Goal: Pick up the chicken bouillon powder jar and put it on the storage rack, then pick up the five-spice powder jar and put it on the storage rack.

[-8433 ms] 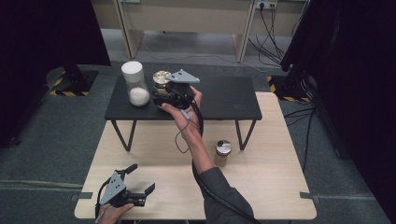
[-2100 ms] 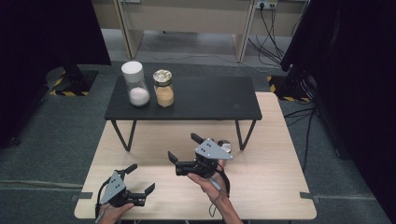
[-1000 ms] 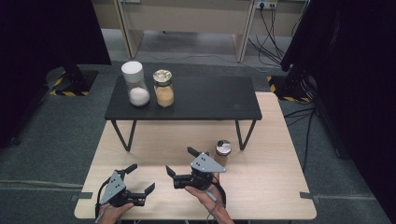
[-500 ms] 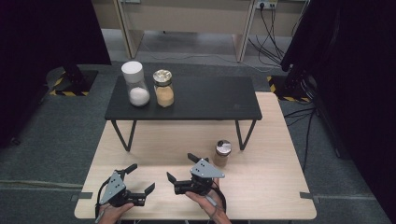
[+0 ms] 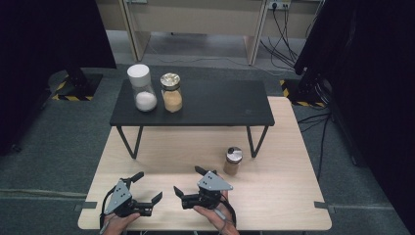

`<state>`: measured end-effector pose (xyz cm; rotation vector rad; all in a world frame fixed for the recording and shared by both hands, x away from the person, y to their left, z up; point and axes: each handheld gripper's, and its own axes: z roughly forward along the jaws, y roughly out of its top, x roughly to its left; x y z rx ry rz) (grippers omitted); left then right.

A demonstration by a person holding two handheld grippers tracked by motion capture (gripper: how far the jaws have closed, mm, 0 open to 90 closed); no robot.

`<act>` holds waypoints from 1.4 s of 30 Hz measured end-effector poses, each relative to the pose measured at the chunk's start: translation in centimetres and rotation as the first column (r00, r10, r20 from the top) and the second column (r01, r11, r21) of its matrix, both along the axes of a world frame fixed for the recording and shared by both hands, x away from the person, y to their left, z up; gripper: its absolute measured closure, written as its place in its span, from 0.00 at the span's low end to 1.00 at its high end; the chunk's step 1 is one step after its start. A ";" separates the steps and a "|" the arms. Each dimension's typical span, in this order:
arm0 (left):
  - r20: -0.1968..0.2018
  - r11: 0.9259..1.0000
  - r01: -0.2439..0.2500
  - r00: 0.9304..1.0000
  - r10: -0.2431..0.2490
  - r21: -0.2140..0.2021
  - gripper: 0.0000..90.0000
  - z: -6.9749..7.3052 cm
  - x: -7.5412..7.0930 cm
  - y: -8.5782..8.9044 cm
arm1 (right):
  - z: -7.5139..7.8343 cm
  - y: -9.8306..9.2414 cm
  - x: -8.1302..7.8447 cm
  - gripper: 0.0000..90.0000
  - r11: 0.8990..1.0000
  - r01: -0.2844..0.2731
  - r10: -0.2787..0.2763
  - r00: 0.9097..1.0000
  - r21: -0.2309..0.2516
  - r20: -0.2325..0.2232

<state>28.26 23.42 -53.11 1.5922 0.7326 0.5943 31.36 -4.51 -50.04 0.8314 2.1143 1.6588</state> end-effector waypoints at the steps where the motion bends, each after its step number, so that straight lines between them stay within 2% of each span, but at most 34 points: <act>1: 0.000 1.000 0.000 1.000 0.000 0.001 0.00 0.0 0.0 0.0 | -0.1 -0.1 0.0 0.03 1.000 0.000 0.000 1.000 -0.001 -0.001; 21: 0.001 1.000 -0.001 1.000 0.001 0.002 0.00 0.0 0.0 0.0 | -0.8 -0.9 -0.9 0.03 1.000 0.003 -0.003 1.000 -0.009 -0.027; 42: 0.002 1.000 0.000 1.000 0.000 0.005 0.00 0.0 0.0 0.0 | -0.8 -3.3 -1.6 0.03 0.998 0.058 -0.058 0.998 -0.007 -0.023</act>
